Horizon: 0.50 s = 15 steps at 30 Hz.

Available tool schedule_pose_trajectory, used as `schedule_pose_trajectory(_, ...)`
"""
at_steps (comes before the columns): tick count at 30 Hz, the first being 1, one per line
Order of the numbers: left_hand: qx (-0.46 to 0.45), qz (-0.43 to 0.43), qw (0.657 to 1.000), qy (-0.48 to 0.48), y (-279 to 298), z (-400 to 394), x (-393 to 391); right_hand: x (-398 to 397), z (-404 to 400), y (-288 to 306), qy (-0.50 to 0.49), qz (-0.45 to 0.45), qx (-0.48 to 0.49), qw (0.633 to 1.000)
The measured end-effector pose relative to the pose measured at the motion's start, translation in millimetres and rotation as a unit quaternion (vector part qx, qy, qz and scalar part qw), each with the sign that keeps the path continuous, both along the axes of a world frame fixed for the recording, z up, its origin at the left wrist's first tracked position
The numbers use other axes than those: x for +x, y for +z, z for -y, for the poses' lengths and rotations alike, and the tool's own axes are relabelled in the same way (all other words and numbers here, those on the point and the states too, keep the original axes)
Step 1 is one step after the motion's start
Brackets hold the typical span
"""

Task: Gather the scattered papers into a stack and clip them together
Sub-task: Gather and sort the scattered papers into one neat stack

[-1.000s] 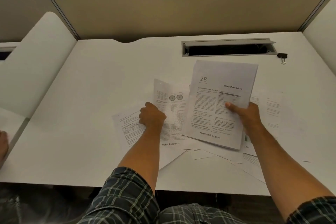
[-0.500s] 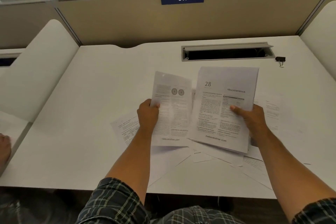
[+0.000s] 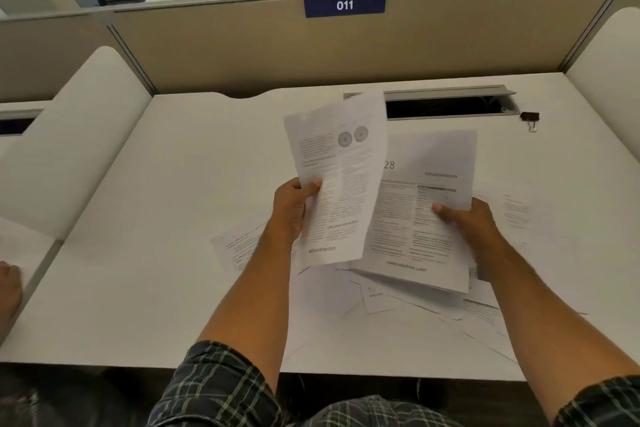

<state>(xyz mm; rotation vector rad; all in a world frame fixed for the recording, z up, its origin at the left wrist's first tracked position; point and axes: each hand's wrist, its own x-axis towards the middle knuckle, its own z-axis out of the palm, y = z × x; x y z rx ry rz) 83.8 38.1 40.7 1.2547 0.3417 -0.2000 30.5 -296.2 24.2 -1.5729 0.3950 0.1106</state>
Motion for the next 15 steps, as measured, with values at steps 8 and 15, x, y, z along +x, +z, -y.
schedule_pose_trajectory(8,-0.016,-0.001,0.998,-0.055,8,43,-5,6,-29,22,0.087,0.049,0.048,0.994)
schedule_pose_trajectory(15,0.009,0.037,0.992,-0.117,9,57,-3,9,-27,30,0.069,0.063,0.136,0.986)
